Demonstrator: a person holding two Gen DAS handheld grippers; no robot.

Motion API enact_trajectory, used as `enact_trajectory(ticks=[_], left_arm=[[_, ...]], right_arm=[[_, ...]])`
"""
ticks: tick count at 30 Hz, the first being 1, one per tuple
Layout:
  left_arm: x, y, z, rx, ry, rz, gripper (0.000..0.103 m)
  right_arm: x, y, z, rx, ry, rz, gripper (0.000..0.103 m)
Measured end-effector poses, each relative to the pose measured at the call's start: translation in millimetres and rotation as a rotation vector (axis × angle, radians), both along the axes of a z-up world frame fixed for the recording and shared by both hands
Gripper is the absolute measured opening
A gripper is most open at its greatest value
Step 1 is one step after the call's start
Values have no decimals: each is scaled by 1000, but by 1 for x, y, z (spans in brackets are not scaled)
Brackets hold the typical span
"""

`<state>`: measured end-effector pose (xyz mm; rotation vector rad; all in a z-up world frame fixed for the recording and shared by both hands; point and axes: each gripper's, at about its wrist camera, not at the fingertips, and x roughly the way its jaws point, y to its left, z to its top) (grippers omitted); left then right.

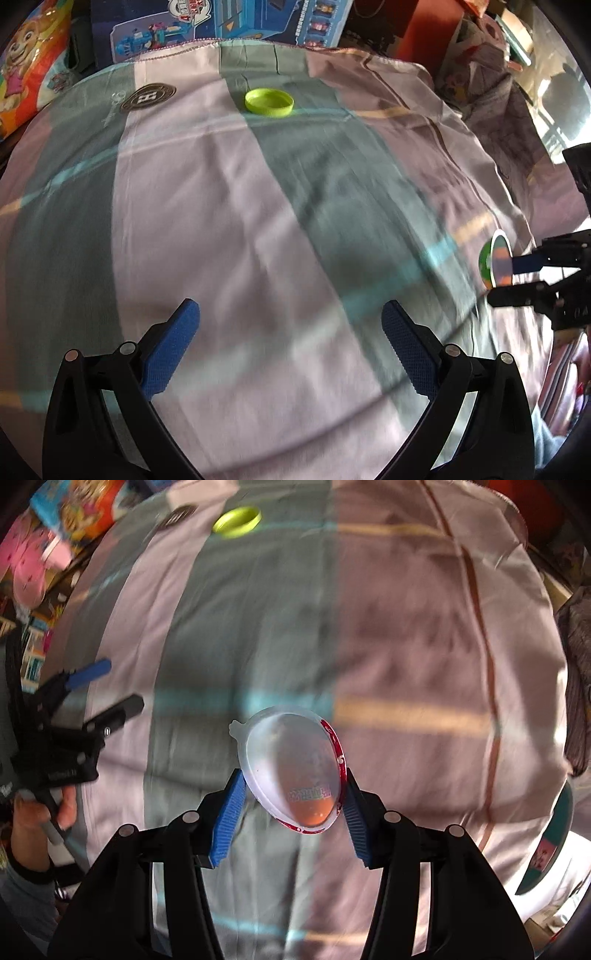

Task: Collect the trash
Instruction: 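Grasp the lime-green bottle cap with the left tool, then carry the green cap and clear lid over the teal bin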

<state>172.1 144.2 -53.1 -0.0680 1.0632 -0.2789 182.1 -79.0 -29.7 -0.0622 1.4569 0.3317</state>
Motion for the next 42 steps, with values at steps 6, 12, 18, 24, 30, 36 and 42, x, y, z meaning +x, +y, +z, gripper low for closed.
enact_trajectory(ticks=[6,12,18,24,30,36,42], left_arm=[[63,-13,8,11,-20,6,99],[129,-20,16,46,-72,38,99],[178,-26,5,58,-61,53,92],[193,-44,-9,146,-92,42,73],[187,-47,-8,167,-126,49,56],[159,-63,4,172,-128,16,56],[129,-101,22,165,-143,-58,56]], right_arm=[[63,-7,-2,34,-17,-69,50],[107,-23,-10,70,-24,-145,50],[120,-35,-10,90,-40,-149,50],[129,-45,-10,92,-62,-153,50],[128,-53,-13,96,-66,-163,50],[117,-69,-5,97,-85,-183,50],[93,-101,11,116,-115,-223,50]])
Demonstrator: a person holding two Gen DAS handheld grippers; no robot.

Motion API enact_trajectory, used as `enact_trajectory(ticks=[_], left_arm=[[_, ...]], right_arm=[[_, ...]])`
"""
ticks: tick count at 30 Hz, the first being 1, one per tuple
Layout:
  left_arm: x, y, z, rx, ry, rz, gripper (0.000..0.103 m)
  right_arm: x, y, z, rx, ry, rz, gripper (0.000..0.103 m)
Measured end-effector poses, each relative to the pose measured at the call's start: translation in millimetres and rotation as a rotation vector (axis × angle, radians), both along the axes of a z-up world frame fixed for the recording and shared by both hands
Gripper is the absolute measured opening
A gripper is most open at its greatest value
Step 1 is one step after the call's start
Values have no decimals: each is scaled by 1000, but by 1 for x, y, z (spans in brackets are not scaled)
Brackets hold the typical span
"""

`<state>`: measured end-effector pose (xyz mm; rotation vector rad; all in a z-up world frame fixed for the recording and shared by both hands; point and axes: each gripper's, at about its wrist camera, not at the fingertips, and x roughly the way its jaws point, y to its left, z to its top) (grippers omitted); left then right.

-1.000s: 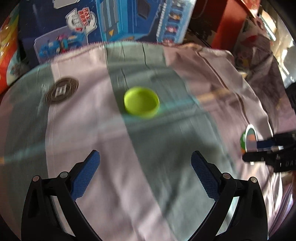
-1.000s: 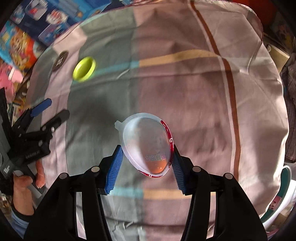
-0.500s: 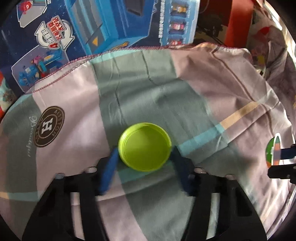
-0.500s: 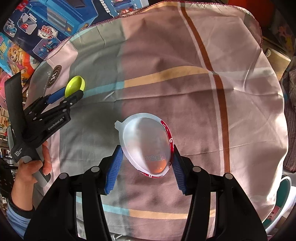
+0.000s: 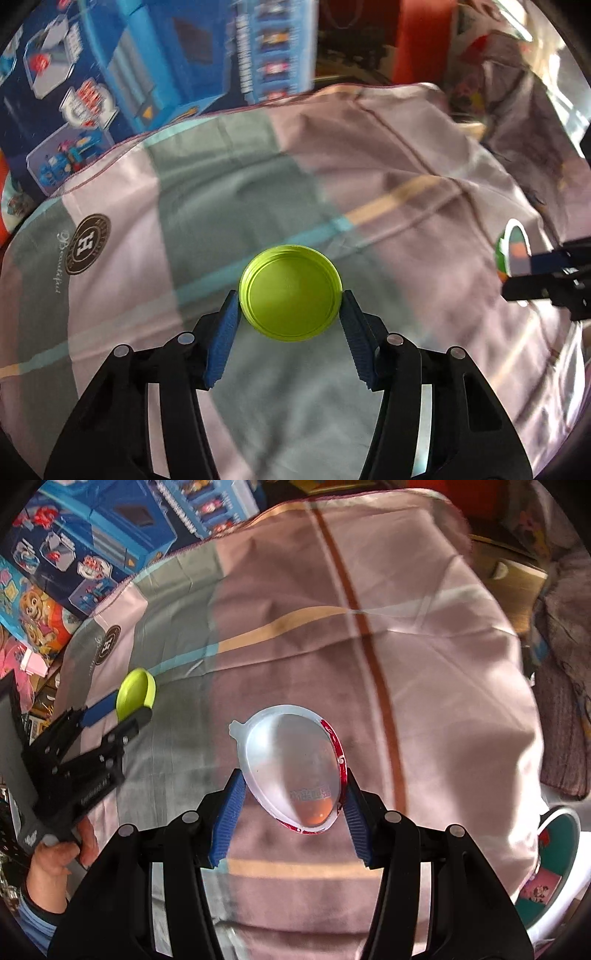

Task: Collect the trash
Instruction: 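Carry the green cap and clear lid over the teal bin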

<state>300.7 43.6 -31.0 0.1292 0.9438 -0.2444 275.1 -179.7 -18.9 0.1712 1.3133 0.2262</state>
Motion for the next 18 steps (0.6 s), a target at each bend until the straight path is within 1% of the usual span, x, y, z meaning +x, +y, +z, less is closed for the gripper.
enact_trajectory(ticks=[7,18], left_arm=[[-39,-56,20,-20,-16,-98,56],[-103,-165,38,-33,-37,-270,56]], right_arm=[[-37,-41,17,12,-32,-49,50],[-108,-134,29,26,-67,-161,50]])
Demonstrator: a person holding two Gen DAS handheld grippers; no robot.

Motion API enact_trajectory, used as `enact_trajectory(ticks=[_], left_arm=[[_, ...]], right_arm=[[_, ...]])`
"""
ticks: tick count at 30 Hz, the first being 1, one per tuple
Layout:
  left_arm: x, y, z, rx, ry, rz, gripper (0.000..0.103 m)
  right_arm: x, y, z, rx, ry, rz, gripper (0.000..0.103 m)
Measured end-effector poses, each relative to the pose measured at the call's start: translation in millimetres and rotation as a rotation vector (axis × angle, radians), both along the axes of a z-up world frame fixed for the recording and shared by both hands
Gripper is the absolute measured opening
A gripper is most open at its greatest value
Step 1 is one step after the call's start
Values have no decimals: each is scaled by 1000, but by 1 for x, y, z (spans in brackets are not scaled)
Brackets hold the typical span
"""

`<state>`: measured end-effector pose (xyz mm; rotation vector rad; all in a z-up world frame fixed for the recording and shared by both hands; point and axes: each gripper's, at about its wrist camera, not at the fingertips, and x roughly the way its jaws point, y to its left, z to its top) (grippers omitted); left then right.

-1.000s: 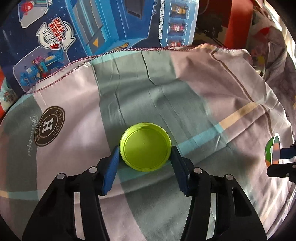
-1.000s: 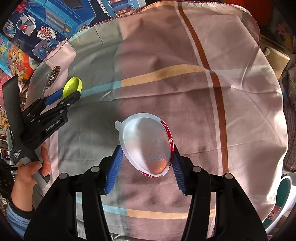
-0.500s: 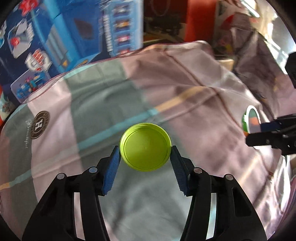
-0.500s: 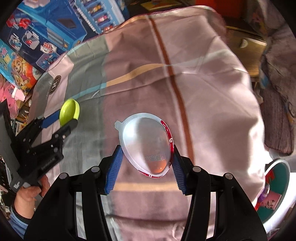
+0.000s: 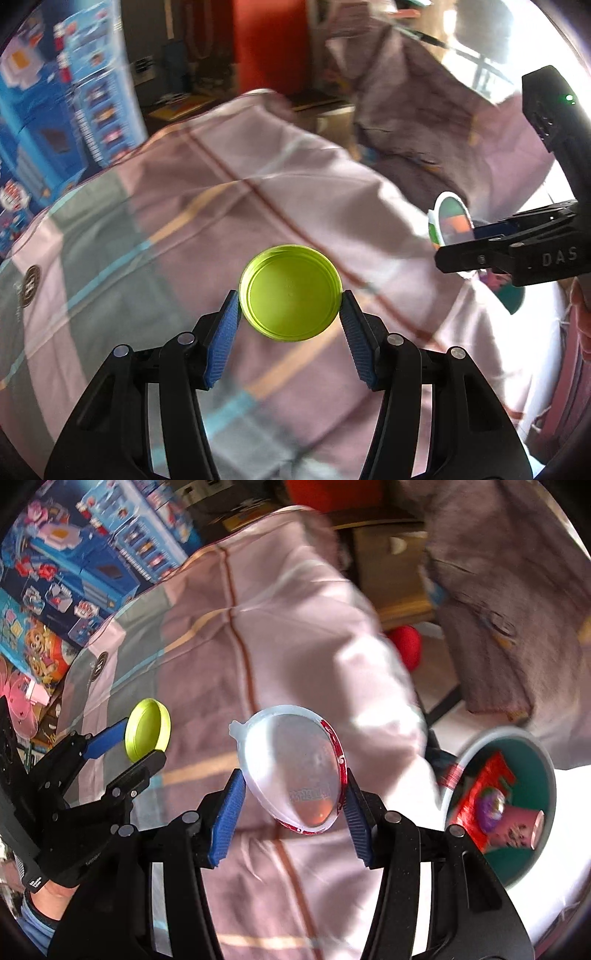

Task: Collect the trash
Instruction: 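Carry the green cap and clear lid over the teal bin, then open the left tool to drop the cap while the right tool drops the lid into the bin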

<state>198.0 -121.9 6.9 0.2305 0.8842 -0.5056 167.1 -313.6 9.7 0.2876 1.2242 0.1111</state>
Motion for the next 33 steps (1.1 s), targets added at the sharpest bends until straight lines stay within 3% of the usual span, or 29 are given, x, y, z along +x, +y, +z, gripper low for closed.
enact_trajectory(ticks=[18,33], left_arm=[[-63,-168,-15,22,75,-259,56],[-87,-280,-50,57,173,-431,56]], right_arm=[[-111,-178,-8,36,-18,-258,50],[-140,-244,-37,68,30,-357,50]])
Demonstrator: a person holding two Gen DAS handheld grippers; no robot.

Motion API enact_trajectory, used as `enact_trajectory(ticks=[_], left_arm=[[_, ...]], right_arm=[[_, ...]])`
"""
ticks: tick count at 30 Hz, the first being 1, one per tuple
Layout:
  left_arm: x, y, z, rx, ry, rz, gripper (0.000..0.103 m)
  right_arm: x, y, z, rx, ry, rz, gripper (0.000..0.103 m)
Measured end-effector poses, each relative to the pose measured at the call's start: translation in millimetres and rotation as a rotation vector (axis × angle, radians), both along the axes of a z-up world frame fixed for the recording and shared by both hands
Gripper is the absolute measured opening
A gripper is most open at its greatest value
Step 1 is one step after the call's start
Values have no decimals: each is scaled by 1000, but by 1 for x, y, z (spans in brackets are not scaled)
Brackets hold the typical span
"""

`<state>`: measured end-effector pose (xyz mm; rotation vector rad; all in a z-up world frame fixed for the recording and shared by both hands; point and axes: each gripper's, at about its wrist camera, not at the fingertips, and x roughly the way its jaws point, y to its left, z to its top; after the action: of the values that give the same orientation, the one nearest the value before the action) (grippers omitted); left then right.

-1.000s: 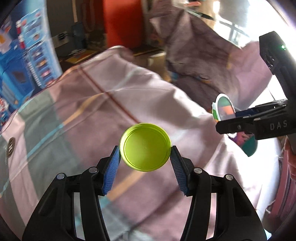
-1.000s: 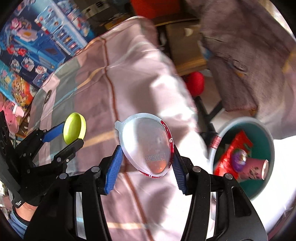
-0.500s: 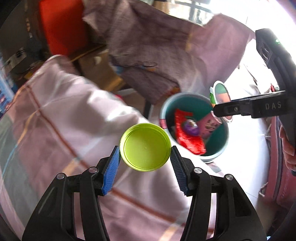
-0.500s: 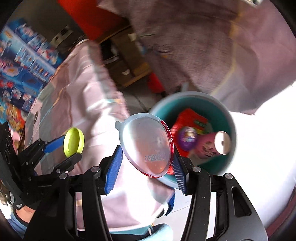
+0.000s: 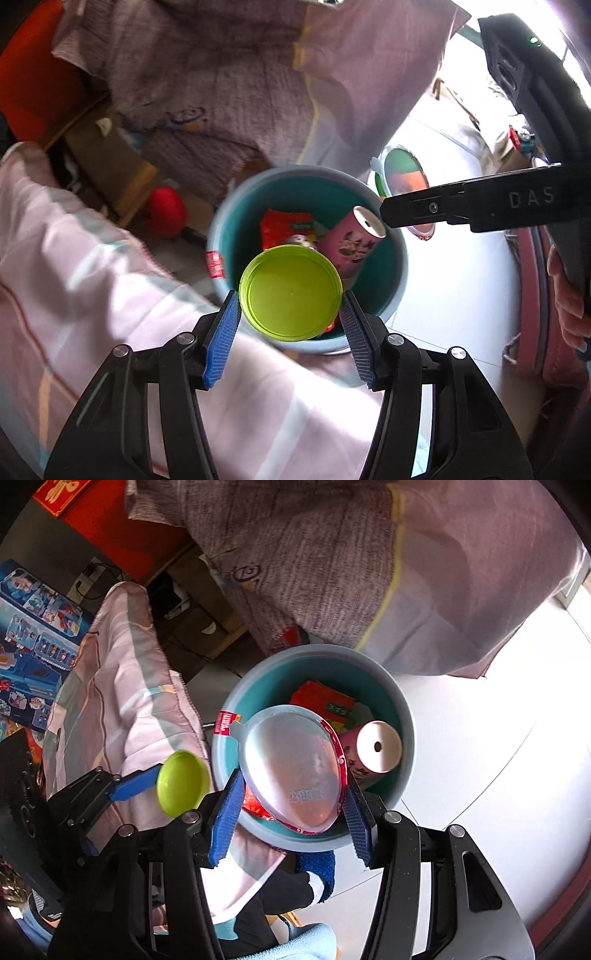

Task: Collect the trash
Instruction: 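Open the left tool to drop the cap while the right tool drops the lid into the bin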

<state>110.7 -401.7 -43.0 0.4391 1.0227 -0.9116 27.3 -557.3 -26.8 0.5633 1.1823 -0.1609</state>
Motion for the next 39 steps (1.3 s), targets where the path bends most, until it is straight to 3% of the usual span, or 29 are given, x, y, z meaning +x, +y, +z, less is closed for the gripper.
enact_trajectory(ticks=[14,16,18,21,31,39], left_arm=[[5,-34,-34,30,90,-47,57],[6,-37,-36,31,102,-54,62],[5,-38,-38,39,100,-53,79],[5,-37,-39,48,78,-41,89],[10,-10,-37,33,114,25,94],[13,5,-26,21,74,53,96]], right_arm=[[0,-16,-17,13,42,-28,50],[0,-16,-18,15,45,-31,50],[1,-18,-21,18,50,-33,50],[2,-17,-24,18,57,-30,50],[17,-7,-31,21,82,-3,50],[30,7,-27,3,90,27,51]])
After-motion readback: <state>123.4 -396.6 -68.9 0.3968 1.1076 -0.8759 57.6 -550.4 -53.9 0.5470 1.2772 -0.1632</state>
